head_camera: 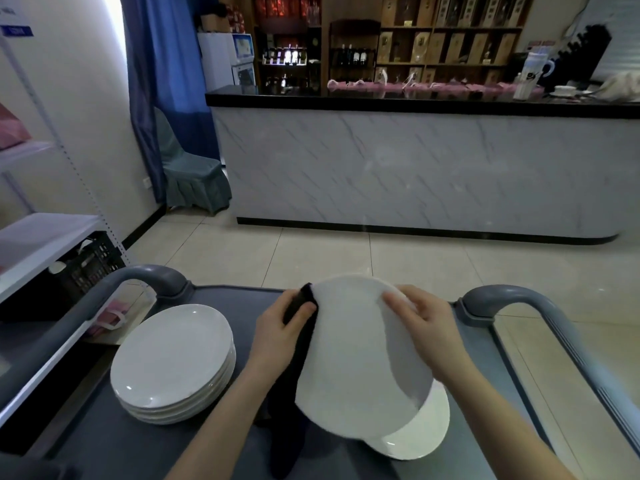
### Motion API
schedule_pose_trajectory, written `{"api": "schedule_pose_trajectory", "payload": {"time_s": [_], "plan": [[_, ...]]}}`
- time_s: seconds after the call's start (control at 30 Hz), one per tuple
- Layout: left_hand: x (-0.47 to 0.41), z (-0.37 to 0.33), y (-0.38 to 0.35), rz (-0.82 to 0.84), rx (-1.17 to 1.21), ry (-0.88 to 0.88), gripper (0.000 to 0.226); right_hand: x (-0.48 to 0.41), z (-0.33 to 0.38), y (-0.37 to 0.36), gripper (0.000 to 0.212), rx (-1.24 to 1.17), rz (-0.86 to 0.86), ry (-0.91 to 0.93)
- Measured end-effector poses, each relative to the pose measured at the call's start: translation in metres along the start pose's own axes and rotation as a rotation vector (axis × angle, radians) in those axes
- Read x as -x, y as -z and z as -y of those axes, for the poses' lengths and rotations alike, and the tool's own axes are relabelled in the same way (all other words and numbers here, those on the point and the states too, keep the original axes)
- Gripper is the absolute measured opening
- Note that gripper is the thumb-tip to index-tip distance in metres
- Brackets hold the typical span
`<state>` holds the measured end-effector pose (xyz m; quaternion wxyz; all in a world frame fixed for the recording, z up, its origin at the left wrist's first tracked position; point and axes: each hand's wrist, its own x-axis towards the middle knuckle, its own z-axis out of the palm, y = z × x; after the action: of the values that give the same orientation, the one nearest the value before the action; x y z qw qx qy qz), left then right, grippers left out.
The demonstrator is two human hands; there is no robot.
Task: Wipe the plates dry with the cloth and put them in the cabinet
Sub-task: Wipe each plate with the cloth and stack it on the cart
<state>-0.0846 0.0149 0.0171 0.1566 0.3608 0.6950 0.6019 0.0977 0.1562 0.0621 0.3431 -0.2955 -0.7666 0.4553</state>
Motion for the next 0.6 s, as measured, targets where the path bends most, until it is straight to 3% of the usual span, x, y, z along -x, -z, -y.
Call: {"api": "schedule_pose_trajectory", "payload": {"time_s": [0.1,0.17,0.33,0.47,0.53,0.6], "plan": [[0.019,0.010,-0.018,-0.237,0.206,0.114,0.016,0.018,-0.003,-0.025,0.031,-0.231,-0.398,-0.142],[0.026,0.010,-0.027,-0.314,0.259,0.145,0.017,0.025,-0.002,-0.037,0.029,-0.296,-0.477,-0.173],[0.012,0.007,-0.005,-0.243,0.227,0.072,0.018,0.011,-0.007,-0.009,0.011,-0.190,-0.131,-0.097],[-0.001,-0.010,0.014,0.034,-0.030,-0.083,0.017,-0.015,-0.002,0.010,0.014,0.071,0.235,-0.009],[-0.008,-0.016,0.016,0.157,-0.138,-0.088,0.014,-0.018,-0.004,0.005,0.009,0.144,0.311,0.008],[-0.012,-0.018,0.015,0.213,-0.184,-0.064,0.008,-0.015,-0.009,-0.002,0.009,0.087,0.279,-0.006]]}}
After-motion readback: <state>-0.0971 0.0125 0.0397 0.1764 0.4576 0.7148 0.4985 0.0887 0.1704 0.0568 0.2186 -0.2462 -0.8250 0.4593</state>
